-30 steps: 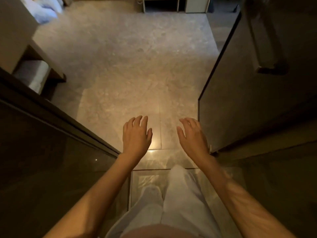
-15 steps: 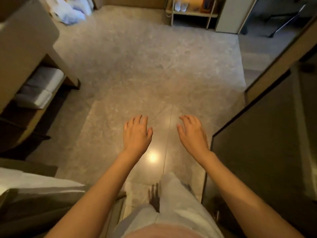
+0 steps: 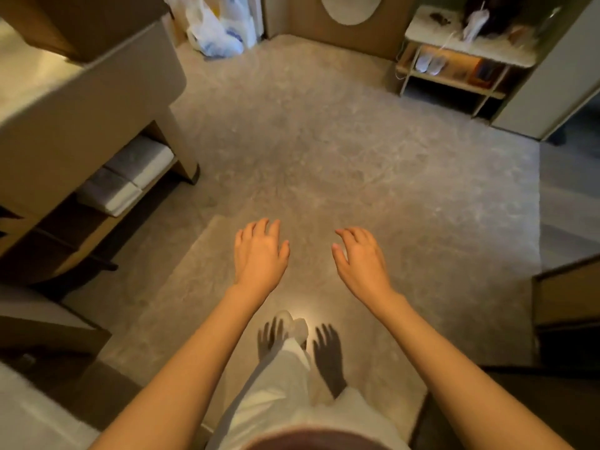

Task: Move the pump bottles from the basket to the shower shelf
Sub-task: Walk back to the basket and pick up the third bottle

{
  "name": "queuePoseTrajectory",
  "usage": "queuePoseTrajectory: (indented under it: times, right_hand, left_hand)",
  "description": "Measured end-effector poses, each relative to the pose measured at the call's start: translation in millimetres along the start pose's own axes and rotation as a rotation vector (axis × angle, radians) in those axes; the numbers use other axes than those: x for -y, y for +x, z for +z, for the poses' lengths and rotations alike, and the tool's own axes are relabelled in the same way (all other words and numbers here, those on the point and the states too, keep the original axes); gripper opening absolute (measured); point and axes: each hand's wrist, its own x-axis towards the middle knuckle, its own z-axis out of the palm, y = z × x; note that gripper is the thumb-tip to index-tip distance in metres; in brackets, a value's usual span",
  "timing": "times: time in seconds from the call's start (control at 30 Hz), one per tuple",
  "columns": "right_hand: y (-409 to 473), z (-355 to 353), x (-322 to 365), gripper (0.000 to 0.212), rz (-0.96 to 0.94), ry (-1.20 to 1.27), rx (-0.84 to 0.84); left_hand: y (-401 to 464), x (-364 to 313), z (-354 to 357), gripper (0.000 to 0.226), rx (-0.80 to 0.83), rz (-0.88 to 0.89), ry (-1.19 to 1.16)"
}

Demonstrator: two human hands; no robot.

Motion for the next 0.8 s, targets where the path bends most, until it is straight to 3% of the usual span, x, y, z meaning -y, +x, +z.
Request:
queuePoseTrajectory:
  times: [0.3, 0.57, 0.8]
  right_hand:
    - [239, -19, 53, 0.037, -0.129, -0.004, -0.082]
    - [406, 14, 46, 0.035, -0.212, 0.004, 0.020]
    - [607, -13, 62, 0.039, -0.343, 0.018, 0.030]
  left_hand:
    - [209, 57, -64, 0.052, -0.092, -0.042, 0.059]
    - [360, 88, -56, 0.052, -0.026, -0.143, 0.071]
    - [526, 96, -98, 0.050, -0.104, -0.290, 0.059]
